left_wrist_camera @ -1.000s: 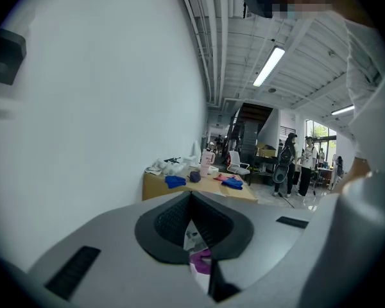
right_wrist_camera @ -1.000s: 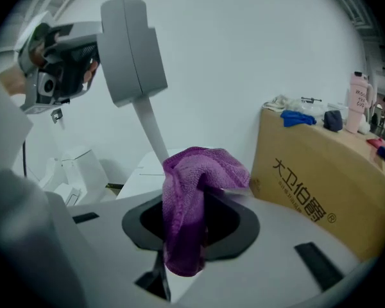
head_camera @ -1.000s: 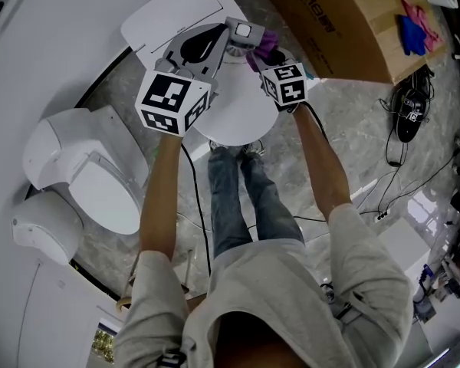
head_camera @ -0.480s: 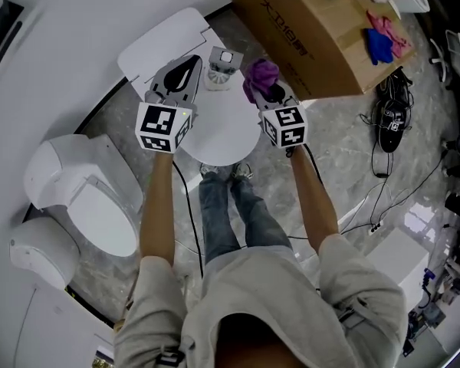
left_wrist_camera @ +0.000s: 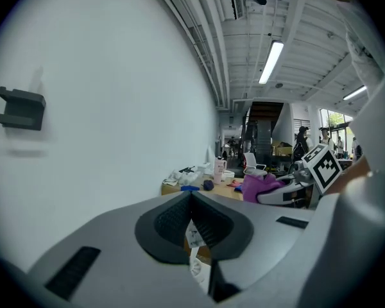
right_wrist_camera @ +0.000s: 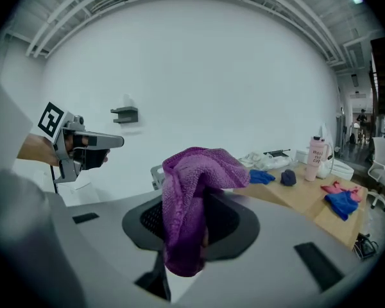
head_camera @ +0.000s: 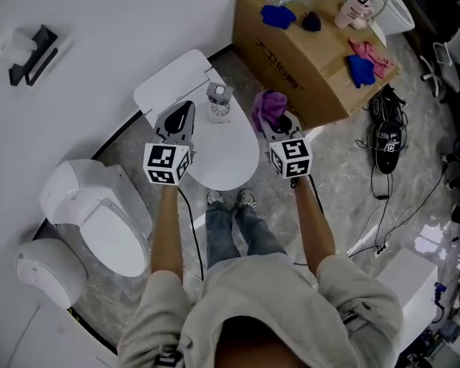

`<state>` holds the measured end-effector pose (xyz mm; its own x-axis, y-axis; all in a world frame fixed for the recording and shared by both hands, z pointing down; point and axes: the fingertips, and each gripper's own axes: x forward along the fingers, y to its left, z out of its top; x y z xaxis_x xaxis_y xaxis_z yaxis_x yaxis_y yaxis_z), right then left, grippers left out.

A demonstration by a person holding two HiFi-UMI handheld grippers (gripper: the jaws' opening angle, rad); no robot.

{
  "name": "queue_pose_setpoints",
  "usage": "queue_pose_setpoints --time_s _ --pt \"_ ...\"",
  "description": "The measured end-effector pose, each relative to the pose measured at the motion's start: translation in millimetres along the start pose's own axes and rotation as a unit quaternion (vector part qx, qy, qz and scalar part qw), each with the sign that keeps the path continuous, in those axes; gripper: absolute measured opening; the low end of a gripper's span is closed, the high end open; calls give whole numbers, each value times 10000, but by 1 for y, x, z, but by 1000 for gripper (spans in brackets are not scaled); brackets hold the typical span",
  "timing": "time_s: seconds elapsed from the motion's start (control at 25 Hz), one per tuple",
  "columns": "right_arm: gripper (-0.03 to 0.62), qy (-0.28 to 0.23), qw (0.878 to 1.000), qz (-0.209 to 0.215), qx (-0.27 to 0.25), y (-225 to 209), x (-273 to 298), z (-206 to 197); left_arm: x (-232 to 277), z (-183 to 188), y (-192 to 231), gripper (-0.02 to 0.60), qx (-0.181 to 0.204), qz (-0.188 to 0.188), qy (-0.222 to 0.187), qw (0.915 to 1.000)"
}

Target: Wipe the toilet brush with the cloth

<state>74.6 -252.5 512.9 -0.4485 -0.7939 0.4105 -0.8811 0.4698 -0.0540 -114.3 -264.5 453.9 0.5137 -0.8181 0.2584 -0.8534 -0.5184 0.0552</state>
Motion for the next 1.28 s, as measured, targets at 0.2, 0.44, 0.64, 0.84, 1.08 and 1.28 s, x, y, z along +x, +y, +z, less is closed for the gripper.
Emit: queue_pose_setpoints --time_s 0.2,0.44,0.64,0.84,1.08,1.28 --pt "123 -294 9994 -120 -104 -8 -35 40 -12 23 -14 18 4 84 -23 10000" --pt "123 -584 9978 -240 -201 -18 -71 80 -30 58 -27 18 -79 225 -218 9995" --pt "123 -734 9964 -360 -242 -26 -98 99 -48 71 -36 18 13 287 -251 9993" --pt "123 -885 9945 -493 -259 -31 -118 113 -65 73 -38 18 127 366 -264 9989" --pt "123 -984 9933 -511 -322 -26 -132 116 -84 75 -30 18 54 563 -388 9976" --pt "123 -968 9935 -508 -325 -23 -129 118 -85 83 -26 18 112 579 -428 9973"
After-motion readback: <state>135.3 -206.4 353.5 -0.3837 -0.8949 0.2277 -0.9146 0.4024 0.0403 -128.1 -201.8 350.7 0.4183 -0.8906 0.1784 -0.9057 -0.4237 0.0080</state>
